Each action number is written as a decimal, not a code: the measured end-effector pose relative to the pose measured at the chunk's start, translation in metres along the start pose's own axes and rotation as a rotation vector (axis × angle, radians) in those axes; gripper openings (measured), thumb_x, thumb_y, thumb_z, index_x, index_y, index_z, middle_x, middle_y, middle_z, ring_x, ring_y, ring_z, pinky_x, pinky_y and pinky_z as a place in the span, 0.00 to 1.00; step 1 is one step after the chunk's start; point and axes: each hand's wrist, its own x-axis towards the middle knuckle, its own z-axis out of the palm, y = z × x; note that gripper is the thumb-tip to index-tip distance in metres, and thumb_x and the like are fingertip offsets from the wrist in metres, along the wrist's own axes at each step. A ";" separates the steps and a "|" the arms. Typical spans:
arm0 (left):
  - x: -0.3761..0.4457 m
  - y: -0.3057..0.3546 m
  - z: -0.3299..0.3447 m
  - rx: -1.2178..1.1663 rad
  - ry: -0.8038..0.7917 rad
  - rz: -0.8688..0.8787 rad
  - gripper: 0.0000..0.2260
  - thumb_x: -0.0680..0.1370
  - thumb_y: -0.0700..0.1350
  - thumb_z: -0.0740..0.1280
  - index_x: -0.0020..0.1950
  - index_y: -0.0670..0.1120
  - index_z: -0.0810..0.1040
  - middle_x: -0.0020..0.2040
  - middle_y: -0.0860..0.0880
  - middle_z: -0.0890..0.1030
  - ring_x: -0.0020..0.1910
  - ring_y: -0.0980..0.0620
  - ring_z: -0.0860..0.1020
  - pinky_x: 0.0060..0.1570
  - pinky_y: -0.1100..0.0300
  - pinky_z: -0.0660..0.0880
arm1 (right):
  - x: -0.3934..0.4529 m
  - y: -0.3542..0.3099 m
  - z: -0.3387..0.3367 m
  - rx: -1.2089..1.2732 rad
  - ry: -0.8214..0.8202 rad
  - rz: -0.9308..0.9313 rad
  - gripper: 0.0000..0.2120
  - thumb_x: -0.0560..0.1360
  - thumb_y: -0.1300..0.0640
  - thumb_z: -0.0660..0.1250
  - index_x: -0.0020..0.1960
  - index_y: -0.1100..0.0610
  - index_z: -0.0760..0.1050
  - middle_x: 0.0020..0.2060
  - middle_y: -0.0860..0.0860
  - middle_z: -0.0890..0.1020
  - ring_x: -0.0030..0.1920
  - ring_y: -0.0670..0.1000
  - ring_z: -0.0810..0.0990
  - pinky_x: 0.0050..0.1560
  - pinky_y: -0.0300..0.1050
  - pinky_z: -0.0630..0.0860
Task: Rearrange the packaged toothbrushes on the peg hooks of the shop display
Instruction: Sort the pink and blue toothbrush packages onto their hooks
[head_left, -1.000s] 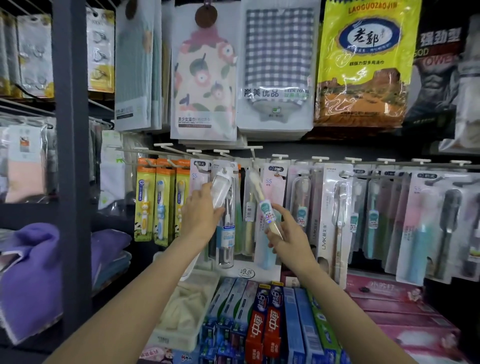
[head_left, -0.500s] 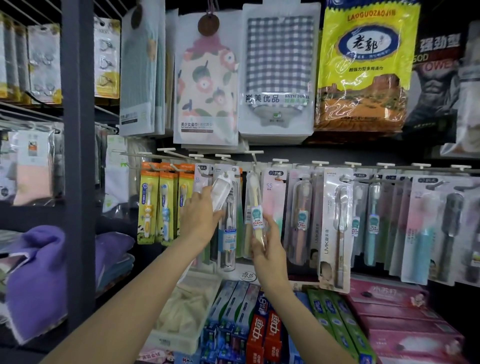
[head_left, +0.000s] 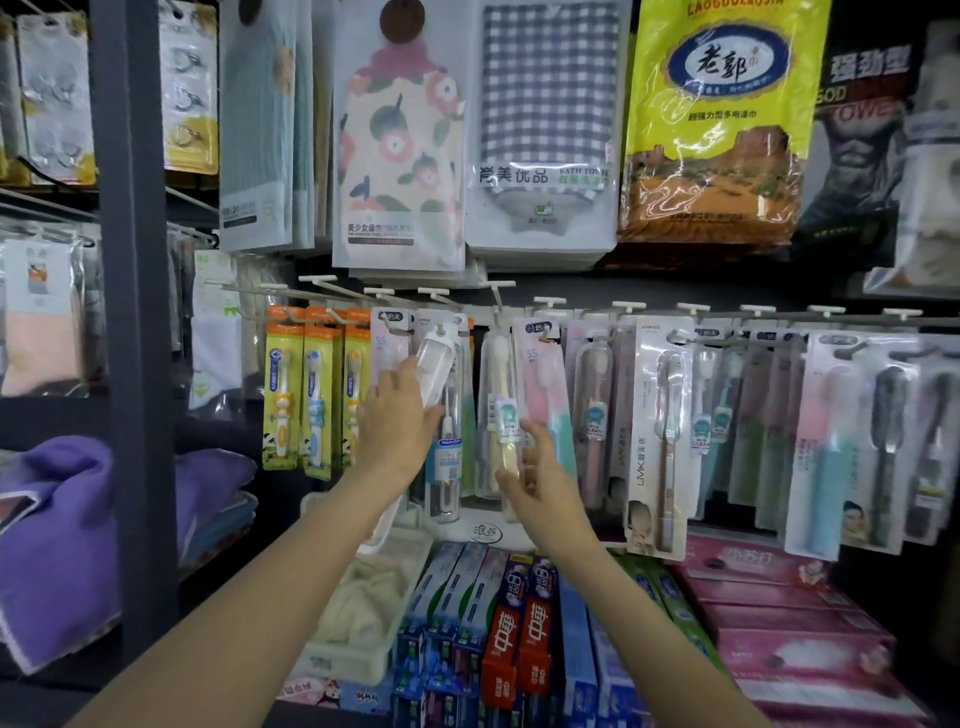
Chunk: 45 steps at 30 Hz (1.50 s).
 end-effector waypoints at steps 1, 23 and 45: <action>-0.003 0.000 0.002 -0.010 0.012 0.003 0.28 0.77 0.45 0.65 0.73 0.43 0.57 0.65 0.40 0.67 0.64 0.42 0.67 0.63 0.50 0.66 | -0.004 0.000 -0.007 -0.098 -0.013 -0.009 0.21 0.78 0.61 0.61 0.69 0.53 0.62 0.50 0.47 0.75 0.48 0.44 0.75 0.51 0.41 0.74; -0.058 0.014 0.063 0.287 0.172 0.515 0.47 0.50 0.29 0.76 0.66 0.50 0.69 0.67 0.44 0.70 0.64 0.44 0.63 0.59 0.45 0.68 | 0.036 0.028 -0.031 -0.197 0.185 0.310 0.24 0.77 0.63 0.60 0.69 0.66 0.56 0.61 0.63 0.73 0.57 0.61 0.75 0.51 0.47 0.73; -0.077 0.132 0.103 -0.446 -0.154 0.162 0.22 0.79 0.40 0.60 0.73 0.45 0.60 0.69 0.47 0.67 0.67 0.50 0.66 0.63 0.63 0.61 | -0.029 0.070 -0.190 -0.082 0.348 0.094 0.13 0.76 0.64 0.64 0.59 0.57 0.67 0.44 0.51 0.79 0.35 0.47 0.77 0.28 0.35 0.73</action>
